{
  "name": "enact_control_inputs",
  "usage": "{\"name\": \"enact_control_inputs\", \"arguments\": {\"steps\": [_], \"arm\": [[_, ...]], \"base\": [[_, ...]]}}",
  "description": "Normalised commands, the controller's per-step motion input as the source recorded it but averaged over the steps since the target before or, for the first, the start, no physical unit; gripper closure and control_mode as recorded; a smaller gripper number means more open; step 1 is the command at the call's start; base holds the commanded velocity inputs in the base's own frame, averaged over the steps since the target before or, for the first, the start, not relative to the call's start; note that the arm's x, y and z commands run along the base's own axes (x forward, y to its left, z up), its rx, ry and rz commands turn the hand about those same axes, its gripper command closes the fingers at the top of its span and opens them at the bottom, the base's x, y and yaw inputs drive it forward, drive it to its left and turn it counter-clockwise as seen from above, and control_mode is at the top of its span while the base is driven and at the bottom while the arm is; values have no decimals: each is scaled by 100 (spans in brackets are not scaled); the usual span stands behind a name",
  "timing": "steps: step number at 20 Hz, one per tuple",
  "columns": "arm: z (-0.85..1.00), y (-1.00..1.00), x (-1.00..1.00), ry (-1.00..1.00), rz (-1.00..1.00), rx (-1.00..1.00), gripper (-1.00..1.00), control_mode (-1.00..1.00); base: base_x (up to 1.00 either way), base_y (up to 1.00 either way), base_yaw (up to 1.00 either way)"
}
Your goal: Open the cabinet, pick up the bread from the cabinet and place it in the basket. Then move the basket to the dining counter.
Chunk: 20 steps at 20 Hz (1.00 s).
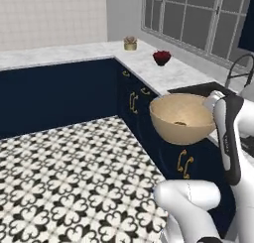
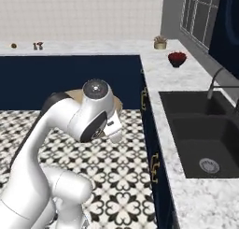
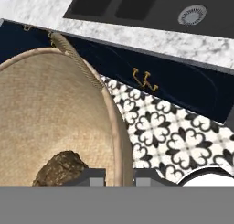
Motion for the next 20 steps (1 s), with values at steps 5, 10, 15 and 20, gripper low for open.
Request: {"name": "enact_control_inputs", "arguments": {"steps": [5,10,15,20], "arm": [[0,0,0,0,0,0,100,100],[0,0,0,0,0,0,100,100],[0,0,0,0,0,0,100,100],[0,0,0,0,0,0,100,100]], "base": [[10,100,48],[84,100,5],[92,100,0],[97,86,-1]]}}
